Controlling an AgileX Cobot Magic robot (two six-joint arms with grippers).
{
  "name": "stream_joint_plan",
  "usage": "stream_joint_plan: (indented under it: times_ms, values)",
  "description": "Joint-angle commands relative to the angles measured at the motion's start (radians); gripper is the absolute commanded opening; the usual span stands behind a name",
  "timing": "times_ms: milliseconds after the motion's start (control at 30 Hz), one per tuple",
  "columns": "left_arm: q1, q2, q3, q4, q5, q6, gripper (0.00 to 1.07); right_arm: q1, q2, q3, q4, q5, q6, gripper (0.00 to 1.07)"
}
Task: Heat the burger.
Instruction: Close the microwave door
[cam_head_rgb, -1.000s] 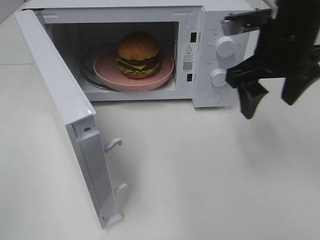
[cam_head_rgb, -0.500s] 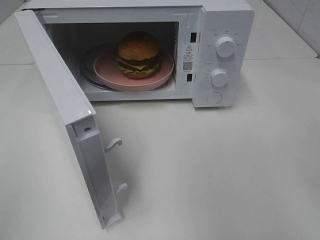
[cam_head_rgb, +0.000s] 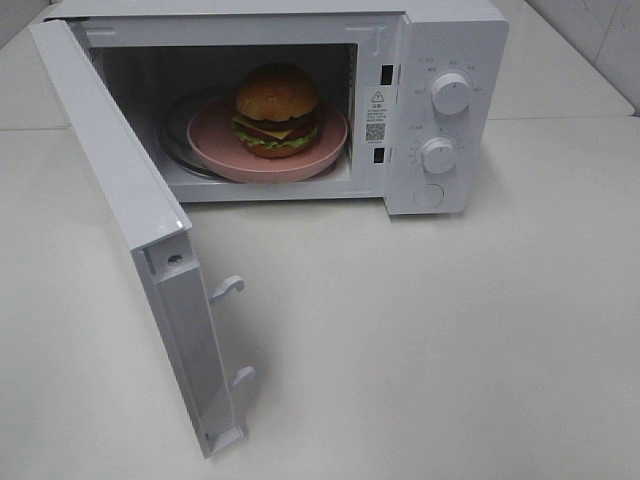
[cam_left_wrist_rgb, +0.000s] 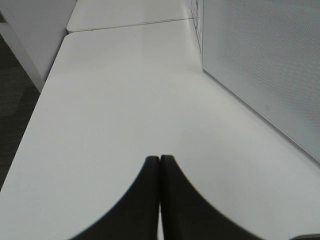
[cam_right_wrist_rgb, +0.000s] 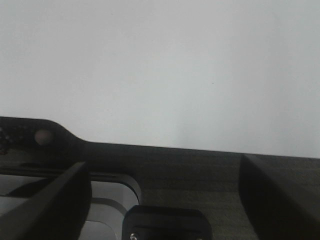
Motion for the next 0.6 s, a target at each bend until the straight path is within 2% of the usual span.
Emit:
stream_joint_plan:
  times_ms: [33, 133, 600]
  values:
    - [0.0, -0.02, 0.002, -0.002, -0.012, -0.005, 0.0, -0.003, -0.074, 0.04, 0.032, -0.036, 0.008, 0.76]
    - [0.0, -0.02, 0.002, -0.002, -0.012, -0.005, 0.0, -0.003, -0.185, 0.104, 0.038, -0.091, -0.006, 0.76]
    - [0.0, -0.02, 0.002, -0.004, -0.012, -0.006, 0.0, -0.003, -0.504, 0.102, 0.041, -0.167, -0.121, 0.75]
